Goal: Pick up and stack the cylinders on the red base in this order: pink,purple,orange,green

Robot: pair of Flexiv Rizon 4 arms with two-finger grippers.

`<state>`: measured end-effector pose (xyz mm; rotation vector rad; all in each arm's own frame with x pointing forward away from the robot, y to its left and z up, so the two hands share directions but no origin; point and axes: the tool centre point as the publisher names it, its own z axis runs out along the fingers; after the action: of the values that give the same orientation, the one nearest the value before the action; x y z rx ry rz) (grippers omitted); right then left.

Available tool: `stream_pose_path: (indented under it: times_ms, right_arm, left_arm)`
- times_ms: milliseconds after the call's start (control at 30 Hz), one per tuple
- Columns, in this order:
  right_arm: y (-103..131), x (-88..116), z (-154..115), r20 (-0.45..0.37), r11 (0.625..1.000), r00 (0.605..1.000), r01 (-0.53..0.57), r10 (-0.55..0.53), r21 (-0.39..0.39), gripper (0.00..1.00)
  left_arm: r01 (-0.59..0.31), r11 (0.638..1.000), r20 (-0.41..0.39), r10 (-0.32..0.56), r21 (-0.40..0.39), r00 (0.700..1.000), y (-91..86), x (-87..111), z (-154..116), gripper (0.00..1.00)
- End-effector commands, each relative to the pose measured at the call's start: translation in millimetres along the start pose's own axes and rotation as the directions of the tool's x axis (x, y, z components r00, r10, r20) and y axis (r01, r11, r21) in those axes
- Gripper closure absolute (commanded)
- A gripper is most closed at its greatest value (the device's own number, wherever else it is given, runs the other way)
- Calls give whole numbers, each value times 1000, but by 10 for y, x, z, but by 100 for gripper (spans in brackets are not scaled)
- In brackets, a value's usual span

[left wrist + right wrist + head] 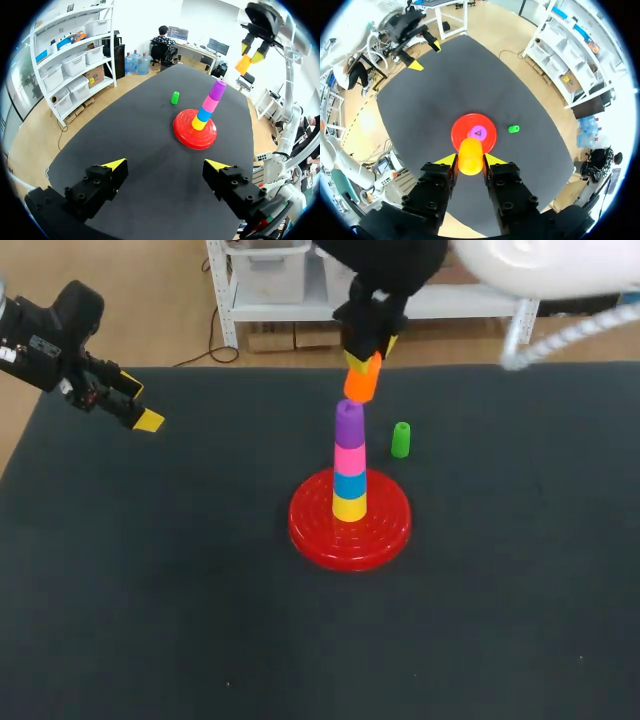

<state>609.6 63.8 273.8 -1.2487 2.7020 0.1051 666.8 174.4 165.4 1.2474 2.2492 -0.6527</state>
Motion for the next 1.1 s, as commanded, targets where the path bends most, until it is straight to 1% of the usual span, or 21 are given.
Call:
stream_pose_path:
  times_ms: [33,67,200,500,733,933,1100]
  right_arm:
    - [-80,-264,211,-130,1000,991,-9,8,-6,100]
    - [-93,-268,246,-139,1000,990,-17,15,-16,100]
    - [-134,-284,332,-165,1000,986,-23,21,-8,100]
    - [-129,-254,402,-197,1000,980,-25,24,-1,100]
    - [-105,-197,472,-213,999,977,-31,28,-12,100]
    - [-143,-158,548,-219,998,974,-59,54,-14,100]
    - [-178,-141,548,-211,997,975,-76,71,-18,100]
  left_arm:
    - [-2,1000,3,2,0,1000,-2,12,0,0]
    - [-2,1000,3,2,0,1000,-2,12,0,0]
    - [-2,1000,3,2,0,1000,-2,12,0,0]
    - [-2,1000,3,2,0,1000,-2,12,0,0]
    - [-2,1000,3,2,0,1000,-2,12,0,0]
    - [-2,1000,3,2,0,1000,-2,12,0,0]
    - [-2,1000,3,2,0,1000,-2,12,0,0]
